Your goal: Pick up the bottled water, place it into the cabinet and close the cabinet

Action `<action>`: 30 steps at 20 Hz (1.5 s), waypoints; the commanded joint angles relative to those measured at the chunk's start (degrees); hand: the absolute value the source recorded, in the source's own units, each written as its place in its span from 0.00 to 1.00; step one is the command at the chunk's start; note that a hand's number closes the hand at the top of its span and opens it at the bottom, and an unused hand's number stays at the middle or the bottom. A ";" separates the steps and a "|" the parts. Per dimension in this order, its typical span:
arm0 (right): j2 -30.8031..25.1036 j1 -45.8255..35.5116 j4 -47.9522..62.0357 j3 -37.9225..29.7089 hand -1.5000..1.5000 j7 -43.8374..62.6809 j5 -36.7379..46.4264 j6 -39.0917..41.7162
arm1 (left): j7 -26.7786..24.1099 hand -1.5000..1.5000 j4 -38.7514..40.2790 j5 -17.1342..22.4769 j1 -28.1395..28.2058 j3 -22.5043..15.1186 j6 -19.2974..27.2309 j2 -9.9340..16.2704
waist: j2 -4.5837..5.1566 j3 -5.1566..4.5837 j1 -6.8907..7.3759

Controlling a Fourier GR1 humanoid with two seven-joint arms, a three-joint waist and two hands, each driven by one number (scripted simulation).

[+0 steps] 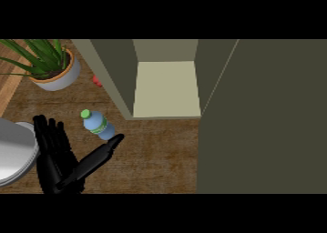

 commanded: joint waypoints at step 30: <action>-1.19 14.13 -5.90 -7.78 0.00 -11.40 -3.92 7.23 | -46.57 0.00 60.37 34.37 -20.83 22.51 -31.92 -0.72 | 0.19 0.10 -0.24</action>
